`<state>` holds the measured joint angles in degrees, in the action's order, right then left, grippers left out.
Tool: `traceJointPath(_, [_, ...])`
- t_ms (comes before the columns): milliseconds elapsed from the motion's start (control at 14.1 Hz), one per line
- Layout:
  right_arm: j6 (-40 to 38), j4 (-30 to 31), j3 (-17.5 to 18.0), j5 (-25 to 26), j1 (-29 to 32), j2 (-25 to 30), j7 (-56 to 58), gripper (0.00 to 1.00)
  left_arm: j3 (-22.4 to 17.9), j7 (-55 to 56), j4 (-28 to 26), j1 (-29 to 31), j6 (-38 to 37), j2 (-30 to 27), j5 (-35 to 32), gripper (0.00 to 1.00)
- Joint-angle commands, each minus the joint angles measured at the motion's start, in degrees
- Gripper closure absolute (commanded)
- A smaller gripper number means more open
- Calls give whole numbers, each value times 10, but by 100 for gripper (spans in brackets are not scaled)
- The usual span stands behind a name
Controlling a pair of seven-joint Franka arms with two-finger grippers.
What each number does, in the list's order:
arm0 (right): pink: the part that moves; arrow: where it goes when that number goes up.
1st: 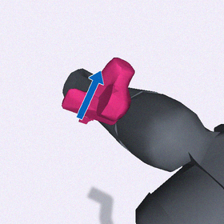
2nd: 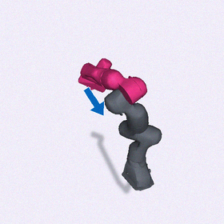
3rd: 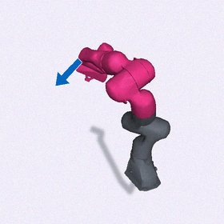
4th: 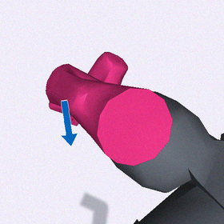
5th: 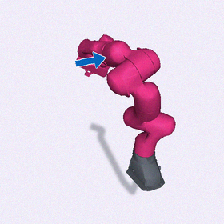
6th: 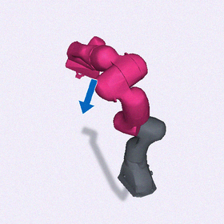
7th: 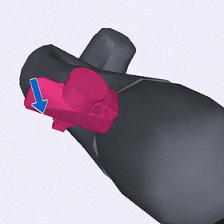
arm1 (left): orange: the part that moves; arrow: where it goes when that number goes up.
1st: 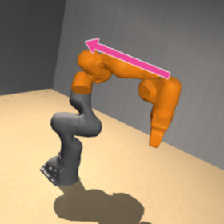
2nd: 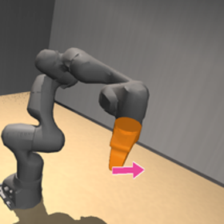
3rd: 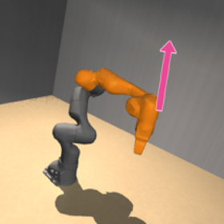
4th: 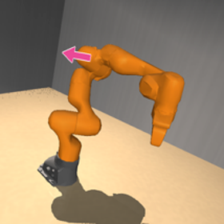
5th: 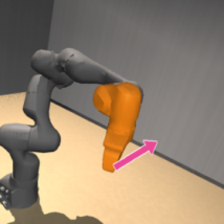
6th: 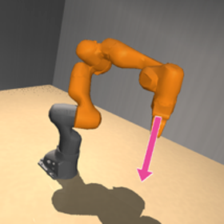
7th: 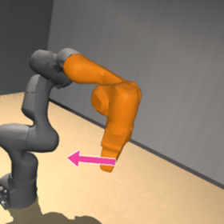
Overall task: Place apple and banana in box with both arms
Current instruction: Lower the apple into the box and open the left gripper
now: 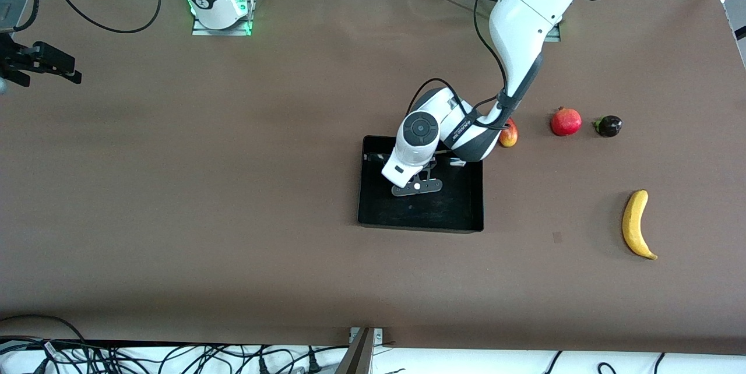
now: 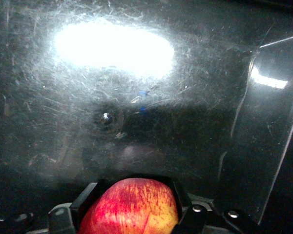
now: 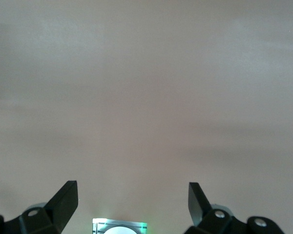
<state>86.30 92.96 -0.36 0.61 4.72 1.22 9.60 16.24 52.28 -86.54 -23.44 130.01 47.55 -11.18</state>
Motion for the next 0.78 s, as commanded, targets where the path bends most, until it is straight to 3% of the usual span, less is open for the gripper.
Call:
traceJointPath(0, [-3, -6, 2, -3, 0, 0, -3, 0, -16, 12, 9, -14, 6, 6, -14, 0])
traceJointPath(355, [-4, -6, 2, -3, 0, 0, -5, 0, -20, 23, 24, -9, -40, -11, -11, 0])
traceJointPath(567, [-4, -6, 2, -3, 0, 0, -5, 0, -20, 18, 117, 10, -161, -16, -3, 0])
traceJointPath(709, [-3, -6, 2, -3, 0, 0, -6, 0, -16, 17, 148, 34, -209, -21, -3, 0])
